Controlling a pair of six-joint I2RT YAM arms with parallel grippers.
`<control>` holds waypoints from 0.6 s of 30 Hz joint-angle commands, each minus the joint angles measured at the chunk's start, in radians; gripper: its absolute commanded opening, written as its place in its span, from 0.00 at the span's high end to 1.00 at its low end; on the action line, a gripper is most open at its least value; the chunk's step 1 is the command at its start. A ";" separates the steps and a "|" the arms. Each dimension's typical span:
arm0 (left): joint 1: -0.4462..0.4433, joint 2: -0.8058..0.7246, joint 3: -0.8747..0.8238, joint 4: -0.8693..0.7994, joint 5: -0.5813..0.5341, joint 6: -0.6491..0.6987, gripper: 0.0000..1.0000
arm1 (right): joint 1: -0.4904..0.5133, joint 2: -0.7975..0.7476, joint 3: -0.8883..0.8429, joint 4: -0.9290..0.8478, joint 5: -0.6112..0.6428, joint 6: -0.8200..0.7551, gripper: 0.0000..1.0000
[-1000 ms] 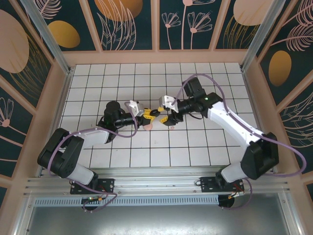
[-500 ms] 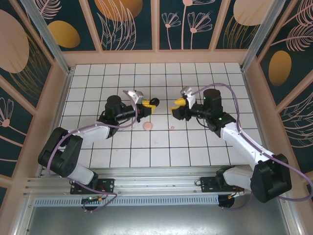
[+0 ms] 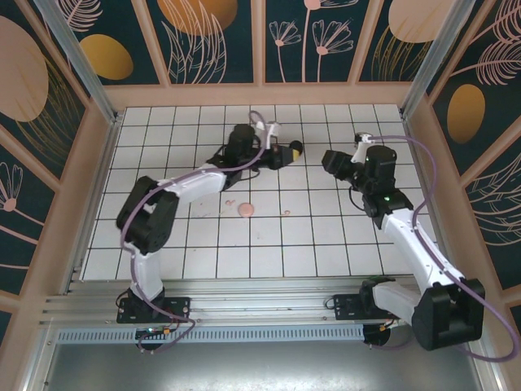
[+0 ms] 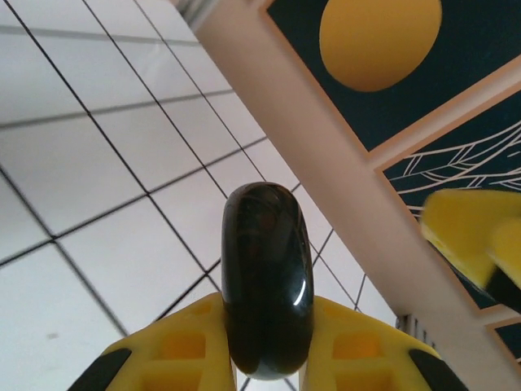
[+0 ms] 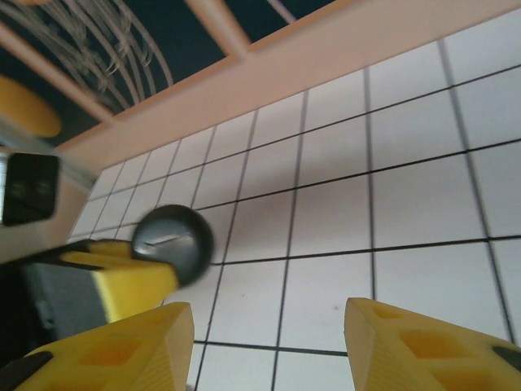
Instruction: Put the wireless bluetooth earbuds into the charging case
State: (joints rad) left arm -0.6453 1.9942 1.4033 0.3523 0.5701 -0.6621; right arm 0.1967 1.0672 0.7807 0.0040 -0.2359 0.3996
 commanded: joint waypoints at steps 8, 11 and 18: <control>-0.097 0.276 0.344 -0.291 -0.116 -0.228 0.92 | -0.083 -0.082 -0.121 -0.089 0.060 0.107 0.47; -0.108 0.325 0.409 -0.374 -0.159 -0.253 0.92 | -0.101 -0.078 -0.131 -0.073 0.027 0.101 0.47; -0.124 0.433 0.509 -0.494 -0.159 -0.341 0.90 | -0.102 -0.057 -0.141 -0.028 -0.025 0.096 0.47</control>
State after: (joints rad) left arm -0.7506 2.3802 1.8610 -0.0532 0.4236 -0.9478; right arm 0.1013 0.9993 0.6449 -0.0715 -0.2295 0.4854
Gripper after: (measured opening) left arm 0.177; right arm 0.528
